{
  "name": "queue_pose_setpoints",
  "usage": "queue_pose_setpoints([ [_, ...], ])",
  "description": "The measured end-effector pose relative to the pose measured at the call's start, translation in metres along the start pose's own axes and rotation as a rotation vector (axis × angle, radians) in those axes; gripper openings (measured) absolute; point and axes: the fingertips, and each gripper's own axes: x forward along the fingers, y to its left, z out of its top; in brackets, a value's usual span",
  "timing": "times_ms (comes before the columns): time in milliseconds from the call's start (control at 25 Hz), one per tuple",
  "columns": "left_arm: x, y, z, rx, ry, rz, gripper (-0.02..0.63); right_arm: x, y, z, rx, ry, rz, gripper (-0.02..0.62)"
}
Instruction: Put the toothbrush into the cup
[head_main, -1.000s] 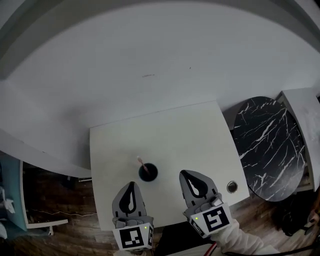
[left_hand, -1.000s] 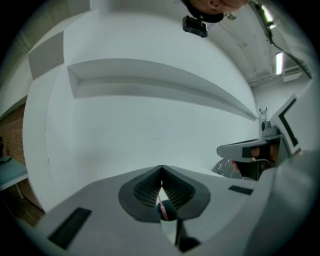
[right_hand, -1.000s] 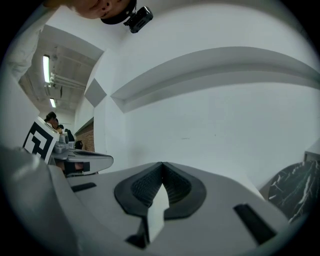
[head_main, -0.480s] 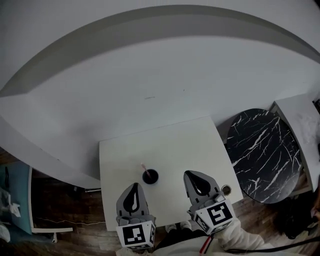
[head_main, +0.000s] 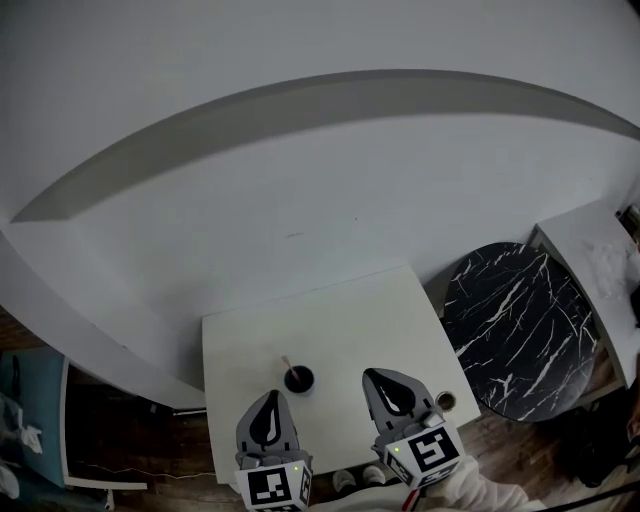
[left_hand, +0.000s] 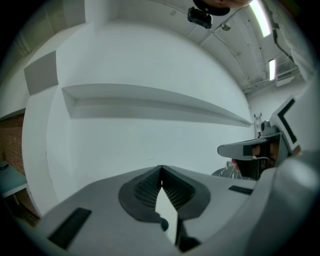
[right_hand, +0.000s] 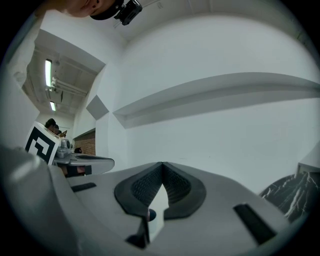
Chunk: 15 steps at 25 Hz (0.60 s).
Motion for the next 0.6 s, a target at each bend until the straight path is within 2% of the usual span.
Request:
queue_pose_setpoints([
  [600,0.000,0.003,0.000,-0.005,-0.023,0.010,0.009,0.009,0.004,0.003,-0.017,-0.013,0.009,0.005],
])
